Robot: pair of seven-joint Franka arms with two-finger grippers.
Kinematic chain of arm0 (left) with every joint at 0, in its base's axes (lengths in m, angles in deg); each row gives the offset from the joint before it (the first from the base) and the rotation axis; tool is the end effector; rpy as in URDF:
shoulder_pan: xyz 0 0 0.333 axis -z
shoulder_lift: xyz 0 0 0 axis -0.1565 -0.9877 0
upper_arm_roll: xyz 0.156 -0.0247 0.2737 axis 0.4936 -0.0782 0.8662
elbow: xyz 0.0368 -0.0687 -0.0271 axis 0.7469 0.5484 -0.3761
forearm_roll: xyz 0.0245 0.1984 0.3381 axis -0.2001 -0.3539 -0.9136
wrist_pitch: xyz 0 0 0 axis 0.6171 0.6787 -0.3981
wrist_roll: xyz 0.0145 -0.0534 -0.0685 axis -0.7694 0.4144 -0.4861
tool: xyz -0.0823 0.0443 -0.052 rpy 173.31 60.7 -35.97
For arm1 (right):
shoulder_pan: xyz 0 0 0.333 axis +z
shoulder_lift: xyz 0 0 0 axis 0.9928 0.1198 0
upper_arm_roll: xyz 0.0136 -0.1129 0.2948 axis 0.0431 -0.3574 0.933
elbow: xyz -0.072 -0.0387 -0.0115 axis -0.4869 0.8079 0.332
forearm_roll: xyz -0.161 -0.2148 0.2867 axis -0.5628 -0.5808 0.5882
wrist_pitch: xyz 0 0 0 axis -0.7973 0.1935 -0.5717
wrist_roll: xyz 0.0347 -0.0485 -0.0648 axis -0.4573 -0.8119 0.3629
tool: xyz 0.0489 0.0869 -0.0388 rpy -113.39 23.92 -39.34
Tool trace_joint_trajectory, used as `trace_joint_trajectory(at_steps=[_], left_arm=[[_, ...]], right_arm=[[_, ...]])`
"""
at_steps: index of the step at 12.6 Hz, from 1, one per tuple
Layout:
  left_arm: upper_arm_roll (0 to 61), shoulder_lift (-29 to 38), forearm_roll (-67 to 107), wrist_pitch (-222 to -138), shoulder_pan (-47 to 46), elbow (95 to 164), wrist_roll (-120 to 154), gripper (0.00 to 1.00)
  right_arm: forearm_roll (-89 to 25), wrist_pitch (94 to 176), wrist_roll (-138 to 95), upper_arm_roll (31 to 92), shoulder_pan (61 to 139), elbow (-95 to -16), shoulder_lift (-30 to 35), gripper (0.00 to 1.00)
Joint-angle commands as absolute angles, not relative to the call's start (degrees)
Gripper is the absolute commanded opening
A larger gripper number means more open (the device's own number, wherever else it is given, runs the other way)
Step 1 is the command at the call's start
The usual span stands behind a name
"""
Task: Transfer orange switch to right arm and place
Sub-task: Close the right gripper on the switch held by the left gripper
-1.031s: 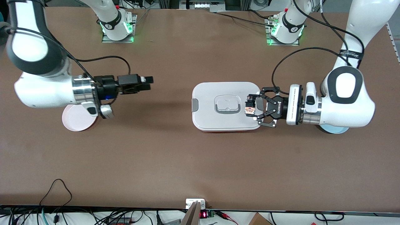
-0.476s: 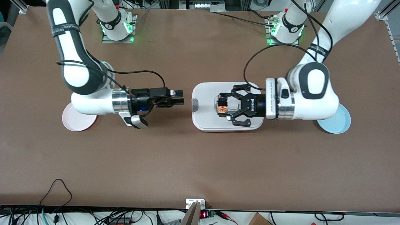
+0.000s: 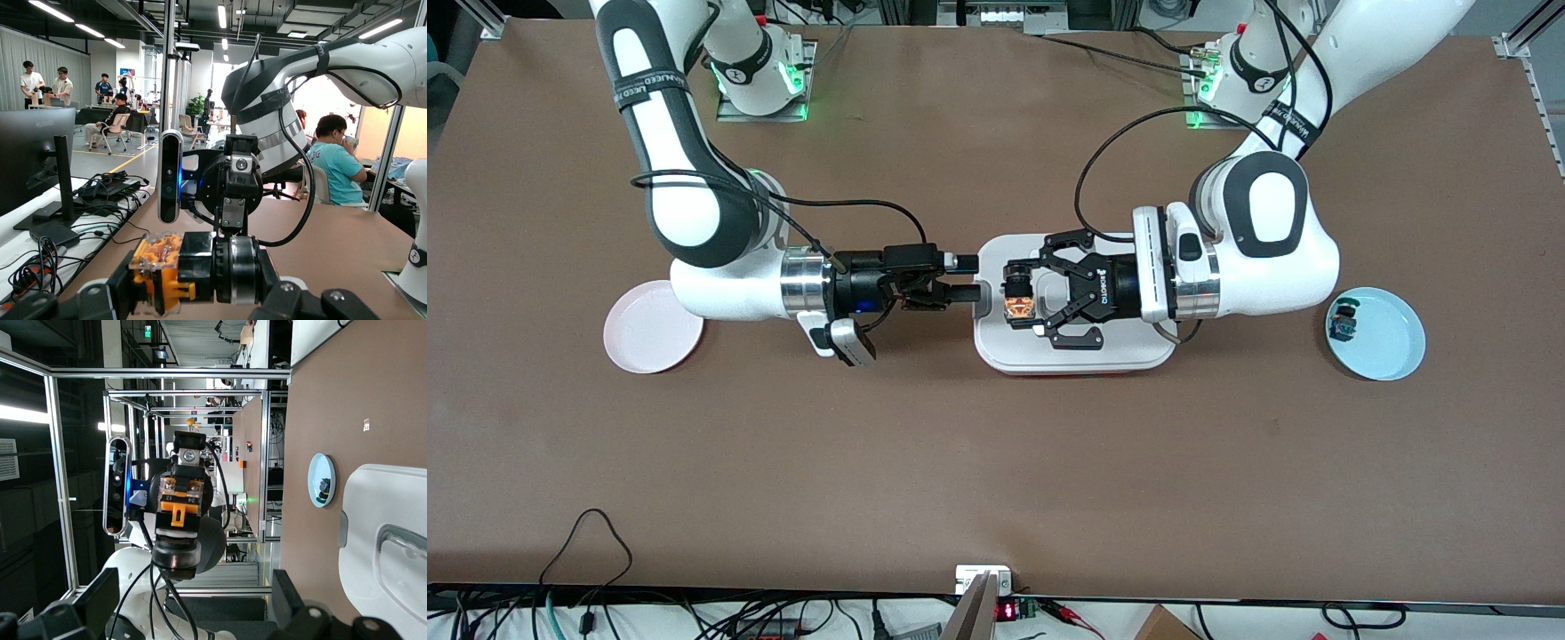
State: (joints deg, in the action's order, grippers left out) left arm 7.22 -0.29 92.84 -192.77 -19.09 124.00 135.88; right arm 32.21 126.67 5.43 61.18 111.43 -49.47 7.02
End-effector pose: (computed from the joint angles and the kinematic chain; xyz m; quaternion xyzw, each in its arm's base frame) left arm 0.6247 -0.3176 0.4260 0.5691 -0.4789 0.4659 0.4793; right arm 0.6155 0.3456 0.4009 -0.7182 -0.0187 0.0117 0.6955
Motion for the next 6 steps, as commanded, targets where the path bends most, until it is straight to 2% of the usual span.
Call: trace_joint_trajectory(at_steps=[1, 6], left_arm=[[6.8, 0.6, 96.0, -193.4, -19.4, 125.0, 137.9, 0.22], [6.1, 0.6, 96.1, -195.8, -18.1, 125.2, 137.9, 0.22]], right_arm=[[34.5, 127.0, 6.5, 61.1, 111.7, -49.3, 6.5, 0.99], [35.2, 131.3, 5.7, 61.1, 113.9, -44.7, 9.0, 0.97]])
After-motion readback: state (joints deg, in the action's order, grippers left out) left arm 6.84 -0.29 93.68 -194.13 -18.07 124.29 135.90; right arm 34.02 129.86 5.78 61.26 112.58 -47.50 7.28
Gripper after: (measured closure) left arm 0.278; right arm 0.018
